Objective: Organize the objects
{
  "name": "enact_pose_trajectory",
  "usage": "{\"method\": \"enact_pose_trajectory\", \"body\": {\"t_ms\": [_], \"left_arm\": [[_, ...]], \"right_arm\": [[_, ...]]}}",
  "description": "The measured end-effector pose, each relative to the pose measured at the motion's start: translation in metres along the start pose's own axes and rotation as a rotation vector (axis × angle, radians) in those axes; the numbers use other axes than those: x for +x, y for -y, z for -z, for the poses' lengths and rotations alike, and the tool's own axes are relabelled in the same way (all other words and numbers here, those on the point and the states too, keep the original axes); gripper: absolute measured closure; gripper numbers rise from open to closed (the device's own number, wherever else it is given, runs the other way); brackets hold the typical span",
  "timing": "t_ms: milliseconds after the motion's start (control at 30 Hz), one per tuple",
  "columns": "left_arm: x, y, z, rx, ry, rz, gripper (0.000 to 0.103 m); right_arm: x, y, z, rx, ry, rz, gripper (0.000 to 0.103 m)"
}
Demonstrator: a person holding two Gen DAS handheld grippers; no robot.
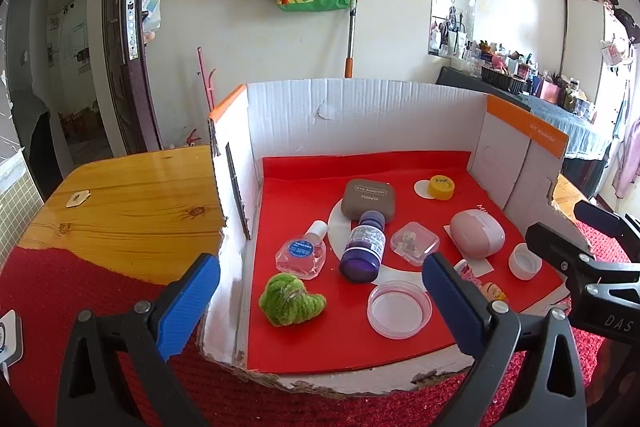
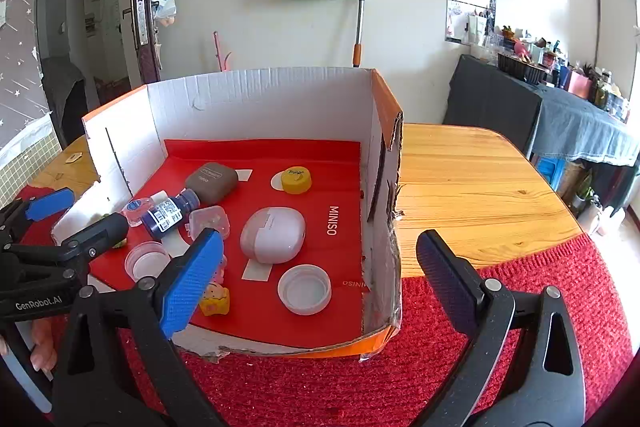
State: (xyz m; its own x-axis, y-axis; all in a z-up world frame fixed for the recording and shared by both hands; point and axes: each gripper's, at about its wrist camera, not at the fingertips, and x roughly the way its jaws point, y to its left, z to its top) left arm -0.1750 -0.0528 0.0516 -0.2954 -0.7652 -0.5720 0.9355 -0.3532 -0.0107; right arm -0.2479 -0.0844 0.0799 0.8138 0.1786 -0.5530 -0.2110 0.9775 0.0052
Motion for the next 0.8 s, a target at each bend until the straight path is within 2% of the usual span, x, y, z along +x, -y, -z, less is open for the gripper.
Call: {"method": "enact_pose_trajectory", "body": {"t_ms": [800], "left_arm": [[-0.0027, 0.0002, -0.0008, 0.001, 0.012, -0.002, 0.000]], "right_arm": [[-0.0005, 0.0001, 0.0000, -0.002, -0.005, -0.002, 0.003]]}}
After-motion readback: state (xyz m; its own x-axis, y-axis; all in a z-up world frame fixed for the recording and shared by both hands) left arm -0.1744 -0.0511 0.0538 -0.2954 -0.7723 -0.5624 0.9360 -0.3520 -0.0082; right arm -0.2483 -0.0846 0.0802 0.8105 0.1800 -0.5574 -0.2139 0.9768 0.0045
